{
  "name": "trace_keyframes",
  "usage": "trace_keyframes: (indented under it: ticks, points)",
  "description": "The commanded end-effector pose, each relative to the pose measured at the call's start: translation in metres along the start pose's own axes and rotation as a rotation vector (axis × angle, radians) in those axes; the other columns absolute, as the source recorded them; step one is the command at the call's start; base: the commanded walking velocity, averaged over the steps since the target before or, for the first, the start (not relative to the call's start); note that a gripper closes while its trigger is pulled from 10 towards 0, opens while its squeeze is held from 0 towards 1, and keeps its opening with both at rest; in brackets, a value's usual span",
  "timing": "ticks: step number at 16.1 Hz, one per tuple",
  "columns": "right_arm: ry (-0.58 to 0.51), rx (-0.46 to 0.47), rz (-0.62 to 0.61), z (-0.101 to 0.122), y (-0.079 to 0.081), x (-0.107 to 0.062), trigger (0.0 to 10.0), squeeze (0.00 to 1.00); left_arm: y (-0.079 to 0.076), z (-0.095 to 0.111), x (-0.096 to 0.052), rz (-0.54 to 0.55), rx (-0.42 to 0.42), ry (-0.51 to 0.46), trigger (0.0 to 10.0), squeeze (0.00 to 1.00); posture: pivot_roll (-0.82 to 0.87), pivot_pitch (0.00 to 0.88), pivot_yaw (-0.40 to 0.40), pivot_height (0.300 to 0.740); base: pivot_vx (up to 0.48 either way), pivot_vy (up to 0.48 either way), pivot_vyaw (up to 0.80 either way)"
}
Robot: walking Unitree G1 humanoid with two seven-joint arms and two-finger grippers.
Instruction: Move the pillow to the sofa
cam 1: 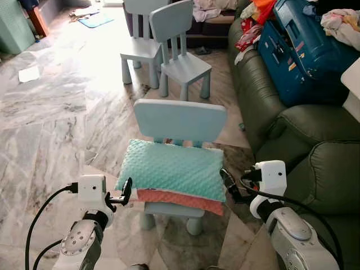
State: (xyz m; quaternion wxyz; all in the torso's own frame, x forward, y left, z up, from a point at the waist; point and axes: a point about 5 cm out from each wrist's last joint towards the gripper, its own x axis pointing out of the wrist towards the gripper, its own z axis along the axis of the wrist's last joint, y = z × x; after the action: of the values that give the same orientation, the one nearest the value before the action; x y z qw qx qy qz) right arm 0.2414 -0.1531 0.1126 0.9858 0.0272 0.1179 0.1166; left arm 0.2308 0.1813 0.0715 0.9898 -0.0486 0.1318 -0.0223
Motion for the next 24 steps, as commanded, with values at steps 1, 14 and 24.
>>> trace_keyframes:
  ticks: [1,14,24]
  points:
    - [-0.007,0.004,0.004,0.0021,0.0019,-0.0029,10.0,0.00,0.0019,-0.0034,-0.0027,0.009,0.009,0.019,10.0,0.00,-0.11,0.163,-0.019,0.718,0.000,0.000,0.00]
    - [-0.006,0.002,0.007,0.0032,0.0010,-0.0024,10.0,0.00,0.0007,-0.0045,-0.0019,0.012,0.008,0.022,10.0,0.00,-0.11,0.166,-0.024,0.670,0.000,0.000,0.00]
    - [-0.004,0.000,0.012,0.0029,0.0016,-0.0007,10.0,0.00,-0.0002,-0.0047,-0.0010,0.009,0.011,0.019,10.0,0.00,-0.11,0.158,-0.027,0.616,0.000,0.000,0.00]
